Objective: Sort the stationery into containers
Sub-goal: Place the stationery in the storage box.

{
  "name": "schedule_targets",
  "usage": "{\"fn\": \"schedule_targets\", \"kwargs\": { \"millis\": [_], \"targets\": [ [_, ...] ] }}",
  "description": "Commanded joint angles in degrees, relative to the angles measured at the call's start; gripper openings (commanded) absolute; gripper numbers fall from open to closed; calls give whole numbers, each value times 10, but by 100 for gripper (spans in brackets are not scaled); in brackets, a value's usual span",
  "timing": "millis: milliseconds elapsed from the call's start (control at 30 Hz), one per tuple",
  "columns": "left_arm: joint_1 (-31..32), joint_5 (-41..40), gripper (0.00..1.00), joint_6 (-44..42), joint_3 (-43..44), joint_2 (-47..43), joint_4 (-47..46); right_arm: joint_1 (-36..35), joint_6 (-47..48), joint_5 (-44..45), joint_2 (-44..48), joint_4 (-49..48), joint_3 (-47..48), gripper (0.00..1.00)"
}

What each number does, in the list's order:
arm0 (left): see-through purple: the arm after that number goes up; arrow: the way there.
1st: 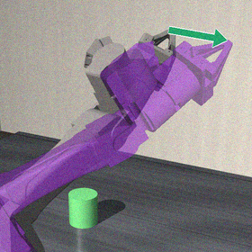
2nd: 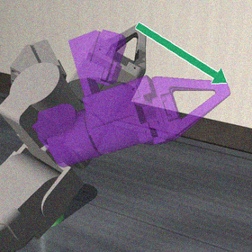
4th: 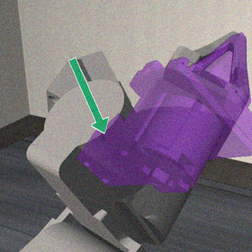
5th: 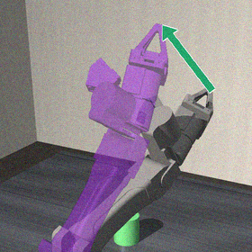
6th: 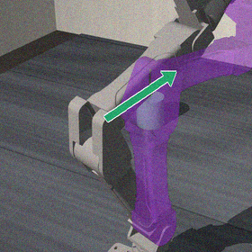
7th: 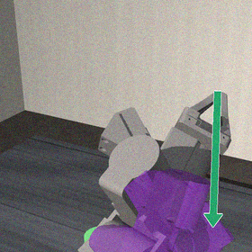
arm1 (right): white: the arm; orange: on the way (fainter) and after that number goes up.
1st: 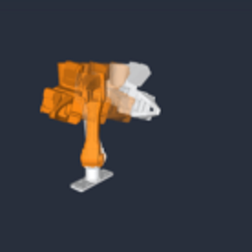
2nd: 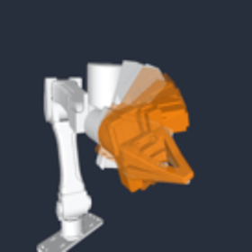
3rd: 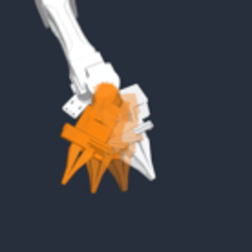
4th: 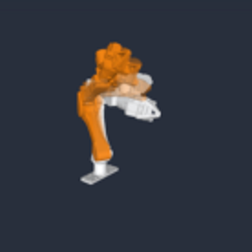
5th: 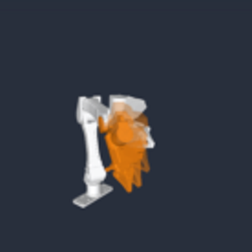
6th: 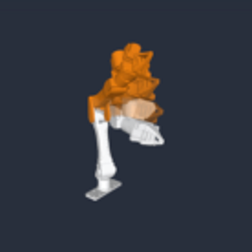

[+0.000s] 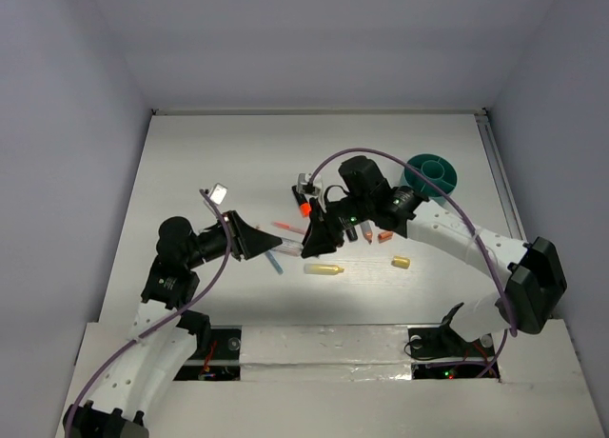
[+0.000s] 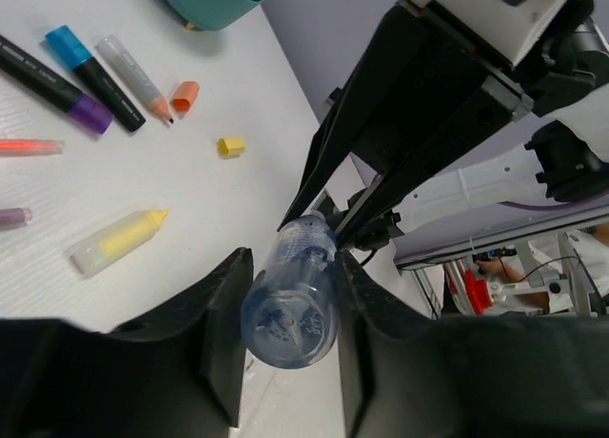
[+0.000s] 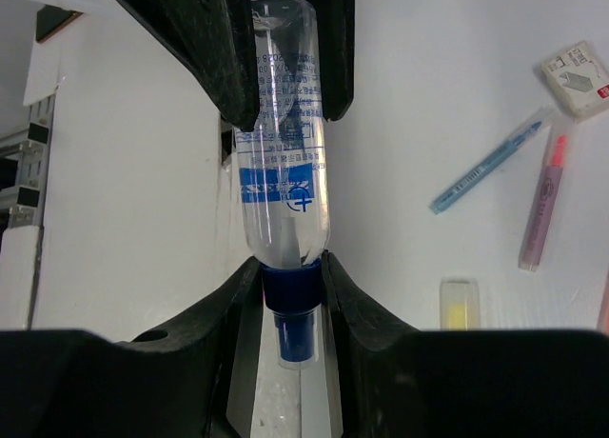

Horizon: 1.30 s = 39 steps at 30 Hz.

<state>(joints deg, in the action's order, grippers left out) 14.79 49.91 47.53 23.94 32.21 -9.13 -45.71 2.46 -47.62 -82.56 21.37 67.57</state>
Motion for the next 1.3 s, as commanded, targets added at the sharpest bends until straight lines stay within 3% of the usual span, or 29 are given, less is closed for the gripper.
{"fn": "schedule_targets", "kwargs": {
  "millis": [0,67,200,300,433,600,733,1033,1233,1267],
  "targets": [
    [2,38,13,13,-2,-2,-46,6,3,7,-4,-78,5,6],
    [2,37,0,13,1,-1,-44,12,3,9,-7,-86,5,6],
    [2,34,0,16,8,-3,-41,17,4,15,-11,-98,5,6],
    [2,24,0,19,14,-10,-41,22,-1,21,-17,-112,2,14],
    [2,-10,0,19,24,-17,-34,34,-17,38,-16,-135,-7,45],
    [2,-63,0,13,46,-22,-21,58,-40,53,6,-159,-25,62],
    [2,-121,0,11,60,-33,-12,63,-57,81,57,-207,-57,86],
    [2,-151,0,63,35,-34,-85,70,-153,138,88,-317,-115,97],
    [-3,-180,0,68,27,-36,-98,70,-308,191,137,-437,-215,100],
    [-3,-184,0,70,26,-36,-101,70,-369,197,144,-503,-237,100]
  ]
}}
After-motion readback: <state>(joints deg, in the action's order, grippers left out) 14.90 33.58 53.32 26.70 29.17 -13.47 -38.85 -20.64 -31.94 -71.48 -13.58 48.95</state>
